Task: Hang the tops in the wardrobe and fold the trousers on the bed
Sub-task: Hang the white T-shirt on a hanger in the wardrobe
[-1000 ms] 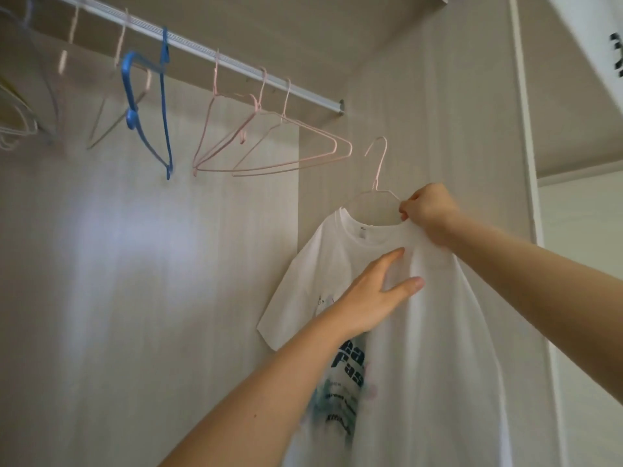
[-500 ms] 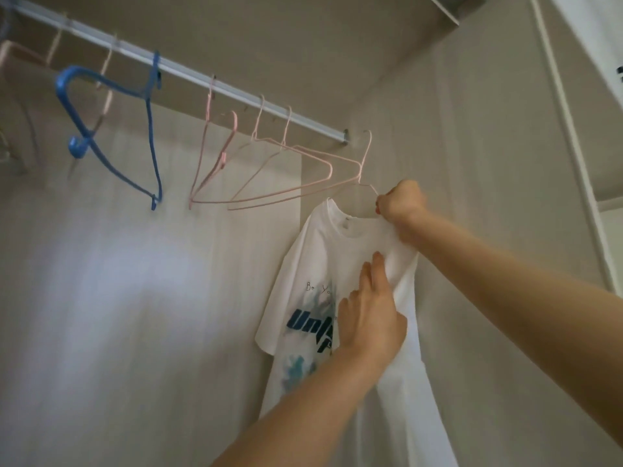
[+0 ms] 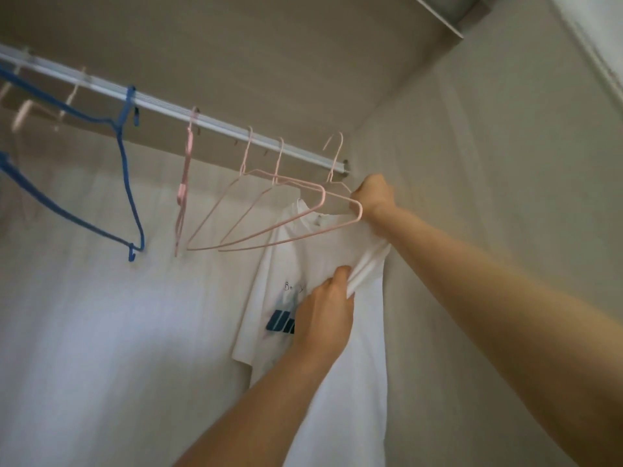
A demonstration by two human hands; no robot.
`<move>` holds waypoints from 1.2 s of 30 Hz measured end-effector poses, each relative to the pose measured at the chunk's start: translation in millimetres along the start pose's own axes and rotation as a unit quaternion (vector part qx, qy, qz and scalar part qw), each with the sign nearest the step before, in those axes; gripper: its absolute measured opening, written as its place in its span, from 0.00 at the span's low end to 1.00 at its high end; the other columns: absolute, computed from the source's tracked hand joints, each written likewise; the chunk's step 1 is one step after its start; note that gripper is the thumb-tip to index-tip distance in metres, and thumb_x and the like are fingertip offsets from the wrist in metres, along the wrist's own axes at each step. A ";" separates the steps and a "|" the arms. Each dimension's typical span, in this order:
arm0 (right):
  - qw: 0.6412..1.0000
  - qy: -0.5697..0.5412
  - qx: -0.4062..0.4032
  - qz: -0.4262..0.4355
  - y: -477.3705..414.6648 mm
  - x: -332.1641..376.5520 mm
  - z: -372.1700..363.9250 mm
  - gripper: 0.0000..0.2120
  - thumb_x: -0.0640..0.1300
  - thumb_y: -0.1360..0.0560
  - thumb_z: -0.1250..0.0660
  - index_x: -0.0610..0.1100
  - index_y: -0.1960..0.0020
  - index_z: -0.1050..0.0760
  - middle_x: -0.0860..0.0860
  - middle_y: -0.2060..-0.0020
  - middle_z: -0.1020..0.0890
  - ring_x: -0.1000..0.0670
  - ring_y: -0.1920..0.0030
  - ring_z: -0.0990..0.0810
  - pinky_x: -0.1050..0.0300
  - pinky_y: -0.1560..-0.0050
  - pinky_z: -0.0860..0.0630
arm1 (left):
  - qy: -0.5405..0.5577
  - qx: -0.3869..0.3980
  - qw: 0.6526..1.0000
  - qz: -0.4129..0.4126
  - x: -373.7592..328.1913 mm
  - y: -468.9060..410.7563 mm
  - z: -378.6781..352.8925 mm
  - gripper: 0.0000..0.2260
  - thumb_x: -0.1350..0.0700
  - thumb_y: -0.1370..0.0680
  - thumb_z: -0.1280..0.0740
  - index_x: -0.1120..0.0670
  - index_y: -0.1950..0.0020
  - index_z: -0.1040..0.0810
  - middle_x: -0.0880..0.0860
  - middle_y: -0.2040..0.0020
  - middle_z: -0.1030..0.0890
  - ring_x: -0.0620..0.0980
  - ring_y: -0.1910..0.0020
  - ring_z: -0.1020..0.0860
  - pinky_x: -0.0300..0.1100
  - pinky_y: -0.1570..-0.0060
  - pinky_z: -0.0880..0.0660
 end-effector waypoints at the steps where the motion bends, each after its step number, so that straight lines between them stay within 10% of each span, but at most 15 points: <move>1: 1.000 0.006 -0.001 0.003 -2.9 1.2 -4.9 0.09 0.35 0.23 0.38 0.34 0.45 0.25 0.36 0.45 0.21 0.37 0.43 0.22 0.54 0.55 0.32 | -0.008 -0.002 1.000 0.000 2.8 -2.8 -0.1 0.17 0.54 0.17 0.40 0.48 0.28 0.34 0.54 0.46 0.19 0.56 0.50 0.20 0.53 0.51 0.22; 9: 0.990 0.118 -0.021 0.076 15.5 -9.2 -38.8 0.07 0.30 0.23 0.42 0.36 0.54 0.27 0.37 0.47 0.20 0.37 0.44 0.22 0.51 0.45 0.27 | -0.038 -0.011 0.999 0.017 29.4 0.9 -9.6 0.16 0.59 0.17 0.42 0.47 0.31 0.30 0.54 0.54 0.18 0.55 0.56 0.20 0.52 0.55 0.23; 20: 0.938 0.282 -0.078 0.187 47.8 5.5 -47.1 0.10 0.31 0.25 0.40 0.39 0.47 0.27 0.42 0.52 0.20 0.44 0.59 0.28 0.54 0.64 0.34 | -0.070 -0.025 0.997 -0.015 32.7 16.5 -20.8 0.17 0.57 0.17 0.40 0.49 0.27 0.30 0.53 0.43 0.18 0.55 0.47 0.19 0.48 0.45 0.23; 23: 0.919 0.327 -0.086 0.204 63.4 -1.5 -53.9 0.15 0.34 0.26 0.40 0.38 0.39 0.29 0.42 0.47 0.23 0.43 0.49 0.26 0.53 0.65 0.36 | -0.047 -0.017 0.999 0.000 35.1 25.3 -19.6 0.17 0.56 0.18 0.38 0.50 0.28 0.29 0.53 0.42 0.19 0.56 0.45 0.20 0.49 0.45 0.23; 29: 0.891 0.374 -0.063 0.249 101.6 -22.2 -52.8 0.23 0.39 0.25 0.42 0.37 0.31 0.35 0.38 0.31 0.33 0.38 0.32 0.35 0.42 0.31 0.38 | -0.078 -0.003 0.997 0.010 31.5 74.5 -14.7 0.22 0.60 0.20 0.36 0.46 0.27 0.31 0.51 0.43 0.19 0.54 0.48 0.19 0.50 0.48 0.21; 36: 0.876 0.345 -0.026 0.337 159.7 -41.1 -50.8 0.21 0.40 0.23 0.46 0.37 0.30 0.34 0.39 0.28 0.34 0.39 0.24 0.47 0.39 0.25 0.57 | -0.070 0.044 0.993 0.080 55.3 128.3 9.9 0.19 0.58 0.20 0.36 0.45 0.30 0.30 0.50 0.45 0.19 0.51 0.49 0.20 0.48 0.48 0.23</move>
Point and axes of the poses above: each hand's wrist, its own y-axis away from the middle knuckle, its own z-axis out of the back of the hand, x = y × z, the point moved 7 cm from there along -y, towards the middle knuckle
